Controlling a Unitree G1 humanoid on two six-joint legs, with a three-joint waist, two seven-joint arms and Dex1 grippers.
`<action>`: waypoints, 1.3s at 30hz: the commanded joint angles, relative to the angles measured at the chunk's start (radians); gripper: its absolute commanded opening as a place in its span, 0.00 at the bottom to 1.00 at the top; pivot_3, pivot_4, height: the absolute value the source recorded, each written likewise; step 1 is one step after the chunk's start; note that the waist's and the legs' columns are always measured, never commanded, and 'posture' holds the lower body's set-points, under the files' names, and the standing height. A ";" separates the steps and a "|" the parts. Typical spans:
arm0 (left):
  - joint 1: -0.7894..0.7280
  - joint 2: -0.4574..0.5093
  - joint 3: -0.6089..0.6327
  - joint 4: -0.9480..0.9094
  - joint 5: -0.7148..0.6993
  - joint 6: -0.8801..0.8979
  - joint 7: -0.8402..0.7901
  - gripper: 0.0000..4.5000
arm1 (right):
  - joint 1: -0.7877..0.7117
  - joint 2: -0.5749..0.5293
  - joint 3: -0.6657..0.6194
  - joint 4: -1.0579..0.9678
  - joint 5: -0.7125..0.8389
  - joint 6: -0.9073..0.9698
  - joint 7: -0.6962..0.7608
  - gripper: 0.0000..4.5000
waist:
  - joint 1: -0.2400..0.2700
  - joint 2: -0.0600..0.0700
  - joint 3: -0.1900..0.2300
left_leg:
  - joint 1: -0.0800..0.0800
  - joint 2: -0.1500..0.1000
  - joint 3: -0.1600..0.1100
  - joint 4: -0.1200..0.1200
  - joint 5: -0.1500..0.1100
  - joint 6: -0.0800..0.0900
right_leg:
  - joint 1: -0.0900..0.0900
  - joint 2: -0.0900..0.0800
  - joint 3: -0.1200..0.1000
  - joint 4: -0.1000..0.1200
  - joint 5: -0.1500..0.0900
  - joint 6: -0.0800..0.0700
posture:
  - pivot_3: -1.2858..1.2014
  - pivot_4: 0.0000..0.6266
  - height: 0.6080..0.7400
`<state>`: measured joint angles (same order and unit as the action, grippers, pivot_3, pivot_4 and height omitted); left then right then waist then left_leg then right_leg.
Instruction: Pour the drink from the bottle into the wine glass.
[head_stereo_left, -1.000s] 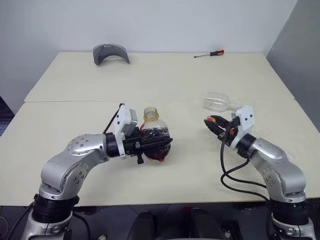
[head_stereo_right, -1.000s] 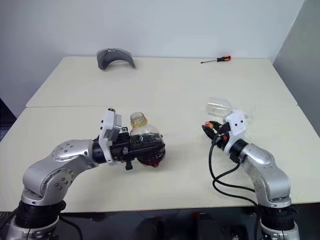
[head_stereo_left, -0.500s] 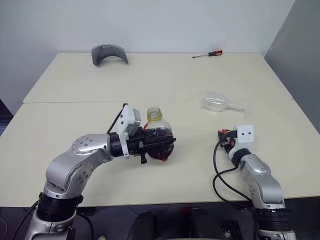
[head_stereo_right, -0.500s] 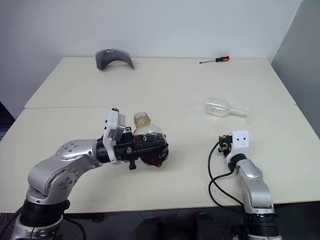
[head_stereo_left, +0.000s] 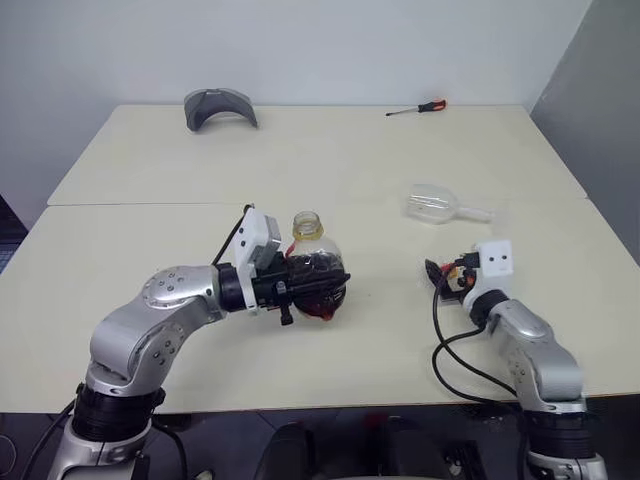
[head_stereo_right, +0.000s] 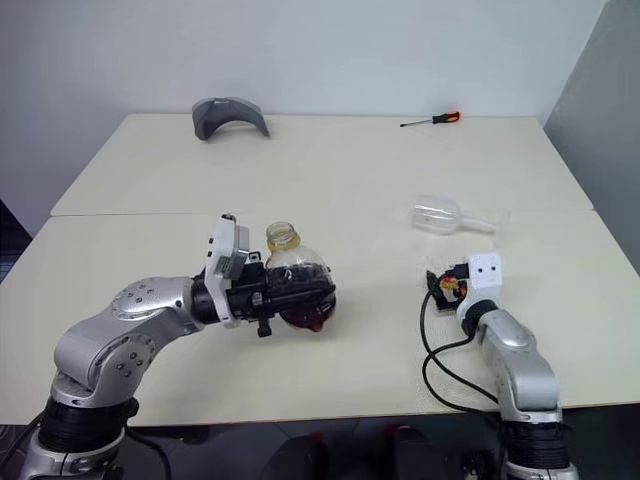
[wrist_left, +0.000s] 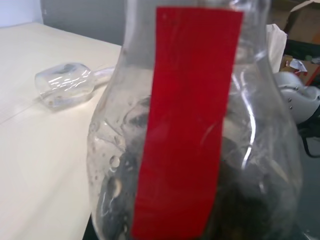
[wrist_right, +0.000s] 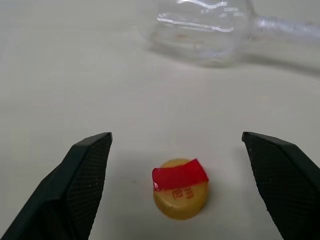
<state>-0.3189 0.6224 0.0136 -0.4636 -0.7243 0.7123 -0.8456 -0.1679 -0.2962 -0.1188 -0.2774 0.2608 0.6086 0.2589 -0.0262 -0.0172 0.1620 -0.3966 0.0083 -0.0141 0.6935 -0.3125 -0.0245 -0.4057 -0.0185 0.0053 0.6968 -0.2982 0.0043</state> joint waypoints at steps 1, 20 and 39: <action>0.008 0.004 0.056 -0.020 0.007 -0.025 0.040 0.29 | -0.052 -0.048 -0.035 -0.122 0.136 0.047 0.122 1.00 | 0.000 0.000 0.000 | 0.000 0.000 0.000 0.000 0.000 0.000 | 0.000 0.000 0.000 0.000 0.000 0.000 | 0.52 0.24 1.00; 0.010 -0.189 0.299 0.278 0.395 -0.313 0.647 0.29 | -0.520 0.071 0.206 0.035 0.406 -0.004 0.529 1.00 | -0.002 -0.001 0.000 | -0.002 0.000 -0.003 0.001 -0.001 0.001 | -0.001 -0.001 -0.004 0.000 0.000 0.000 | 0.52 0.24 1.00; -0.212 -0.200 0.320 0.782 0.432 -0.591 0.549 0.29 | -0.526 0.148 0.308 0.166 0.151 -0.166 0.454 1.00 | 0.006 -0.003 -0.001 | -0.003 -0.001 -0.006 0.002 0.001 -0.001 | -0.001 -0.003 -0.009 0.000 0.000 0.000 | 0.52 0.24 1.00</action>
<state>-0.5088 0.4272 0.3400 0.3134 -0.3011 0.1667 -0.2900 -0.6872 -0.1552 0.1990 -0.0854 0.4131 0.4584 0.7177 -0.0207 -0.0199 0.1607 -0.3995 0.0076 -0.0196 0.6960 -0.3120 -0.0256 -0.4067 -0.0216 -0.0036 0.6970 -0.2978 0.0041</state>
